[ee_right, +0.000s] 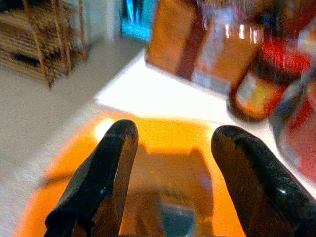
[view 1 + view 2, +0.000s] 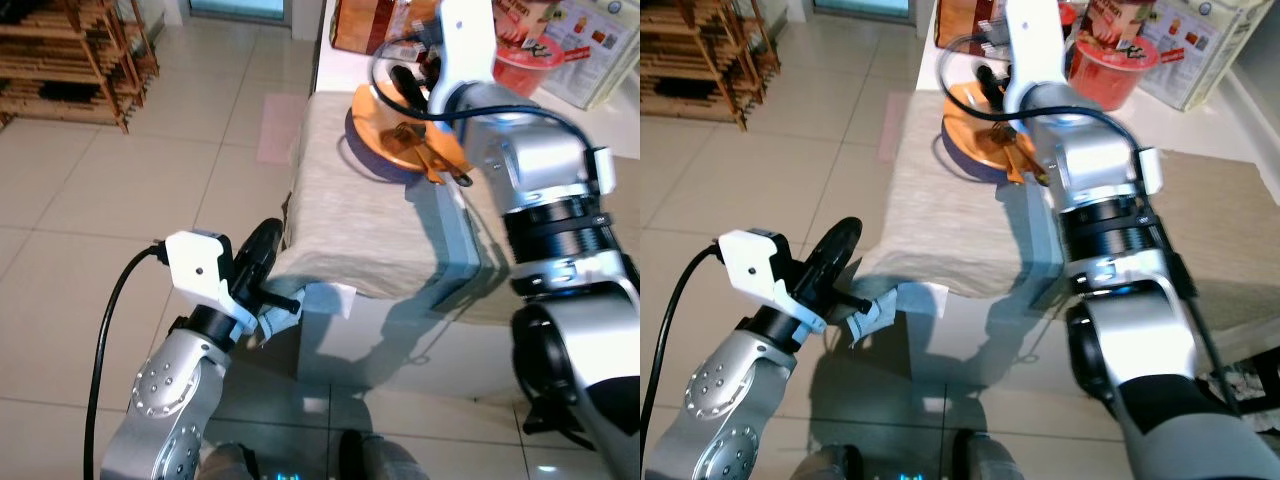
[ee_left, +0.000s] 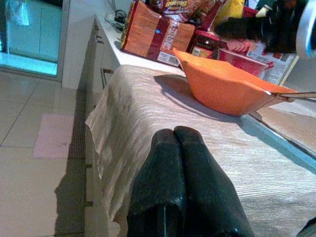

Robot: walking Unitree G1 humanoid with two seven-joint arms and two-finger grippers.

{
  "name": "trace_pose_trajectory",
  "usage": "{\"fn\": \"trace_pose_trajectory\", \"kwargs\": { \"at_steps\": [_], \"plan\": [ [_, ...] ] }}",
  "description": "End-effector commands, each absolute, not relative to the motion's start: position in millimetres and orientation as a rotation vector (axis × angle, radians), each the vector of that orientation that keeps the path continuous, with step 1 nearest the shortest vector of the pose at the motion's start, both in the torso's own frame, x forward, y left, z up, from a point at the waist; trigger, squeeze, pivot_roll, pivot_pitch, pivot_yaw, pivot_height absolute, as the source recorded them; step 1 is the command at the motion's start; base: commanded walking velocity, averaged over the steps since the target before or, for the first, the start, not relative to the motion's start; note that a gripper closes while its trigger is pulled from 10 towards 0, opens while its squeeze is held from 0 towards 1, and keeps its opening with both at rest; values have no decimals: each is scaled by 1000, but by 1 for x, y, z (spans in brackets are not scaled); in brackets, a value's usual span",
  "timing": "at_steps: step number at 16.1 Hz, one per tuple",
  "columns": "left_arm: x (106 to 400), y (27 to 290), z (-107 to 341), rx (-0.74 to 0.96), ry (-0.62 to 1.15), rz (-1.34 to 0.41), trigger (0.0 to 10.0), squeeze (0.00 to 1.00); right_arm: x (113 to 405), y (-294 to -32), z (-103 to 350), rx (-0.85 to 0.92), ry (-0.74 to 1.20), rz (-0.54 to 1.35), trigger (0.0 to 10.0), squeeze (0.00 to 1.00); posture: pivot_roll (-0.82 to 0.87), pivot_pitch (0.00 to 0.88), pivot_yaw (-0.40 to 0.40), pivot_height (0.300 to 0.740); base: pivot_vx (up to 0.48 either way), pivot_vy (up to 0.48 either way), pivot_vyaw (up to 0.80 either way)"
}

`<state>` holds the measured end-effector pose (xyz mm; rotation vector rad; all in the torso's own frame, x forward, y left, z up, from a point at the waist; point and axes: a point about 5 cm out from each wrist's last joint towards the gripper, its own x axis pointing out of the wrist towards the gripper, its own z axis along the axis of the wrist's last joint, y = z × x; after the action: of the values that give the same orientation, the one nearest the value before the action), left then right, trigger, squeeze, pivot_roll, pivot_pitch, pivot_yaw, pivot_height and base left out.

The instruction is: Setting the table

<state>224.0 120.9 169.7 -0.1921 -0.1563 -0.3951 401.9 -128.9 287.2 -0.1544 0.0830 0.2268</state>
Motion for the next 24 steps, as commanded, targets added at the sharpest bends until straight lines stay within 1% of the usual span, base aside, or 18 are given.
{"fn": "trace_pose_trajectory", "kwargs": {
  "at_steps": [1,3,4,6,9,11,12,13,14,15,24],
  "plan": [
    [221,119,171,-193,-157,-401,10000,0,401,-137,290,-141,120,218,10000,0,-44,192,-70,740,0,0,0],
    [220,118,171,-192,-150,-405,10000,0,399,-146,284,-146,214,222,10000,0,-53,191,-66,740,0,0,0],
    [220,118,171,-191,-148,-409,10000,0,398,-151,287,-177,268,240,10000,0,-60,202,-59,740,0,0,0],
    [222,118,171,-195,-148,-407,10000,0,394,-160,291,-227,364,285,10000,0,-65,191,-61,740,0,0,0],
    [223,117,171,-194,-147,-412,10000,0,392,-164,286,-244,447,297,10000,0,-70,185,-64,740,0,0,0],
    [225,117,172,-193,-154,-412,10000,0,392,-162,279,-235,494,319,10000,0,-68,180,-64,740,0,0,0],
    [225,117,173,-192,-155,-411,10000,0,391,-160,276,-236,509,329,8941,0,-68,182,-64,740,0,0,0],
    [224,118,173,-191,-155,-411,10000,0,391,-159,274,-236,519,336,6745,0,-67,182,-64,740,0,0,0],
    [224,118,172,-190,-153,-411,10000,0,391,-159,273,-243,523,332,2471,0,-67,184,-63,740,0,0,0],
    [223,118,172,-190,-152,-411,10000,0,391,-160,274,-249,522,317,0,0,-66,185,-63,740,0,0,0],
    [224,116,172,-194,-151,-412,10000,0,393,-166,277,-174,513,275,0,0,-67,183,-70,740,0,0,0]
  ]
}}
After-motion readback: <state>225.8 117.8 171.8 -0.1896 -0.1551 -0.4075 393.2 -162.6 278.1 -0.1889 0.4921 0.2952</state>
